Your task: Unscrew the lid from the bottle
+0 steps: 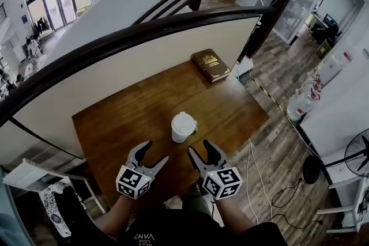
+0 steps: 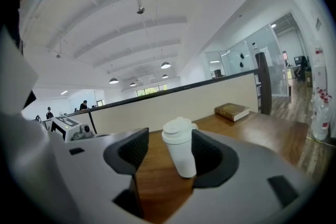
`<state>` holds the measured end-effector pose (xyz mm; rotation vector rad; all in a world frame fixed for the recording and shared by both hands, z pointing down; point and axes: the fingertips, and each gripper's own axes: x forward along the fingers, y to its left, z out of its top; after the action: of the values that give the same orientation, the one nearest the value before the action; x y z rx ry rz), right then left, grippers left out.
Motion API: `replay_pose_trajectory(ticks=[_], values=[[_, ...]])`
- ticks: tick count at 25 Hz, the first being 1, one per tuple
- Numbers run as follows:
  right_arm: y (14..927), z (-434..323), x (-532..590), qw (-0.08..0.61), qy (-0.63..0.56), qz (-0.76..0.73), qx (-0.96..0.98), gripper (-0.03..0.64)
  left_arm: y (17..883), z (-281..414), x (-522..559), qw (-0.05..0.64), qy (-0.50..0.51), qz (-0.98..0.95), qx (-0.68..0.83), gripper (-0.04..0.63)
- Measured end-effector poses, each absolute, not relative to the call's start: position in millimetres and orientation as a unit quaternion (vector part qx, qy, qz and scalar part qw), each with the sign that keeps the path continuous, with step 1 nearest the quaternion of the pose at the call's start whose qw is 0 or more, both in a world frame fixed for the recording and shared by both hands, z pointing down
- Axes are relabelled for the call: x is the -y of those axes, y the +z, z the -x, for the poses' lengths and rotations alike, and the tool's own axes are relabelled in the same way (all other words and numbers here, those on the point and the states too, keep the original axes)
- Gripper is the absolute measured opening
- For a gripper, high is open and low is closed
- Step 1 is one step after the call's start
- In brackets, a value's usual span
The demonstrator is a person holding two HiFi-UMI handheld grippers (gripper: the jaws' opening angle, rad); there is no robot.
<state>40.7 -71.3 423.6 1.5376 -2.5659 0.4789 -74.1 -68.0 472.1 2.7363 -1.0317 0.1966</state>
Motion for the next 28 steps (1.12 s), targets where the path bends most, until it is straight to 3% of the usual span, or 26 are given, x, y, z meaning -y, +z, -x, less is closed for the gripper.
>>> replay_pose_trajectory(ticks=[28], values=[[438, -16, 141, 0.106, 0.077, -0.389, 0.912, 0.296, 544, -1, 144, 0.07, 0.087, -0.942, 0.318, 0.367]])
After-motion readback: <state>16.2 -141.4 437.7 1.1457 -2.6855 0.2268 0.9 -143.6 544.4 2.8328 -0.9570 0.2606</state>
